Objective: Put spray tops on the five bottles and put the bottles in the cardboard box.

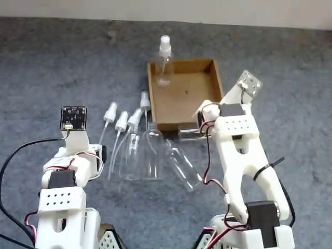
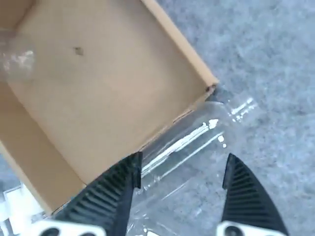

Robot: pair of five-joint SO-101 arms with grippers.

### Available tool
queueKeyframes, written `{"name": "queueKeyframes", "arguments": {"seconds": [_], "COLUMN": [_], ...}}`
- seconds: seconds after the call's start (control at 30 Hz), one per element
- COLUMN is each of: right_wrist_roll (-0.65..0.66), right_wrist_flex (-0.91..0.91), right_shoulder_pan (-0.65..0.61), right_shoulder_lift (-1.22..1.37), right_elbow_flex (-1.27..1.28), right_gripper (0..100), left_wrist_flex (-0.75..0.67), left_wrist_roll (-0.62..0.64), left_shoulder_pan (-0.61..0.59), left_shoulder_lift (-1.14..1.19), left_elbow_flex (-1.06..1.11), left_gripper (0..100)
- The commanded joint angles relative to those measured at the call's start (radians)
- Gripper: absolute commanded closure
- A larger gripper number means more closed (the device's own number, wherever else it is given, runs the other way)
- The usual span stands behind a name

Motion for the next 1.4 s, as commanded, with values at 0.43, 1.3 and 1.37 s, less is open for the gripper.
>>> {"name": "queueKeyframes", "arguments": {"seconds": [0.43,1.3,1.37], "right_wrist_roll": [-0.002,1.732,1.749], "right_wrist_flex": [-0.091,0.041,0.041], "right_shoulder_pan": [0.084,0.851,0.845], "right_shoulder_lift": [-0.012,-0.005,-0.005], "right_elbow_flex": [0.151,0.035,0.035], "right_gripper": [77.7,77.7,77.7], "left_wrist_flex": [-0.021,-0.021,-0.021], "left_wrist_roll": [-0.012,-0.012,-0.012], "left_shoulder_pan": [-0.01,-0.007,-0.007], "left_shoulder_lift": [-0.007,-0.007,-0.007], "left_elbow_flex": [-0.007,-0.004,-0.004], "left_gripper": [83,83,83]}}
